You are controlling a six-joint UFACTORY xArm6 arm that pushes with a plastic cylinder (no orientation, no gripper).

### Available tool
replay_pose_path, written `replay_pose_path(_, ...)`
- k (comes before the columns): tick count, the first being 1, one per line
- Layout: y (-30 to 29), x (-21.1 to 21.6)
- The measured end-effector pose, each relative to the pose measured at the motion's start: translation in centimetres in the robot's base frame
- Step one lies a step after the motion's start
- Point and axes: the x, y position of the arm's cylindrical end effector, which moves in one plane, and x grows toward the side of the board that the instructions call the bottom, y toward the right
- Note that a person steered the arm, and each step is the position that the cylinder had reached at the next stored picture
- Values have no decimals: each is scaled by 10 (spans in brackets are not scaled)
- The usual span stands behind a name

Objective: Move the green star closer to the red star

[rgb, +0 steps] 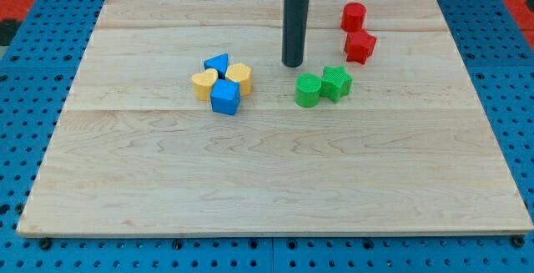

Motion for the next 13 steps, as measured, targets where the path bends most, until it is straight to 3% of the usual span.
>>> replay_pose_path(1, -2, 34)
replay_pose_path(4, 86, 114)
replay_pose_path(5, 61, 113)
replay_pose_path(7, 12, 31)
replay_pose_path(8, 12, 13)
replay_pose_path(10, 63, 19)
replay_pose_path(13, 62, 57)
